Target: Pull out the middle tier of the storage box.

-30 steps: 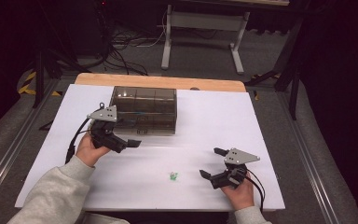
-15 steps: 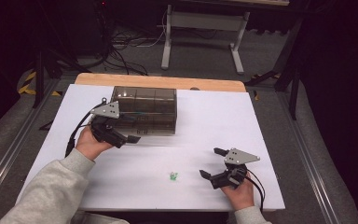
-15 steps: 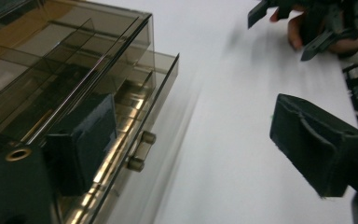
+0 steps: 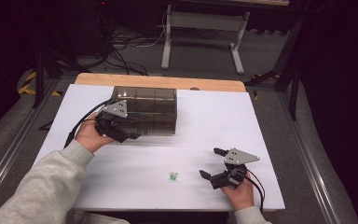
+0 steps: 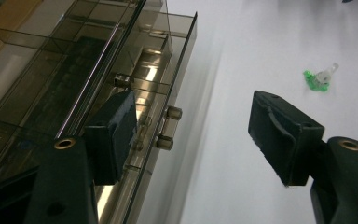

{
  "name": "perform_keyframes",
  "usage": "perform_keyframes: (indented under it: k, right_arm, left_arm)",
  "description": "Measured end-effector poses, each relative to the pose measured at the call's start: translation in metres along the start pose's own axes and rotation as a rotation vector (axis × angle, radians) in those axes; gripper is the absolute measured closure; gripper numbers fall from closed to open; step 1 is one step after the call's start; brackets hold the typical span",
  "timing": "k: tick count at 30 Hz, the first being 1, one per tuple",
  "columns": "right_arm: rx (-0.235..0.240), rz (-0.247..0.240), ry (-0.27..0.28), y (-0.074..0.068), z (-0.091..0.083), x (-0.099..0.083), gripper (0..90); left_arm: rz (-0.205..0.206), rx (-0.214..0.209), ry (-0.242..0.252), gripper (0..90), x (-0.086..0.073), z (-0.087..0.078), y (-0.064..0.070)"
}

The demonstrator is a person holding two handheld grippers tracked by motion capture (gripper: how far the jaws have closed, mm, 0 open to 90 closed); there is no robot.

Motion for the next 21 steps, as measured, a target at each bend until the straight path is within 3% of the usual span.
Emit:
perform_keyframes:
  k: [16, 21]
  right_arm:
    - [0.002, 0.0, 0.0, 0.0, 0.0, 0.0, 0.1]
    - [0.002, 0.0, 0.0, 0.0, 0.0, 0.0, 0.1]
  left_arm:
    - [0.051, 0.011, -0.155, 38.4, -0.009, 0.014, -0.006]
    - [0.068, 0.038, -0.205, 42.4, -0.013, 0.019, -0.009]
Point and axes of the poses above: each handheld gripper's, and its own axes: z roughly forward along the jaws, x roughly out of its top, y roughly to its right, the point moved 8 cm from there along z, roughly forward along the jaws, and after that the axes turned 12 degrees about y, right-handed, at the moved point
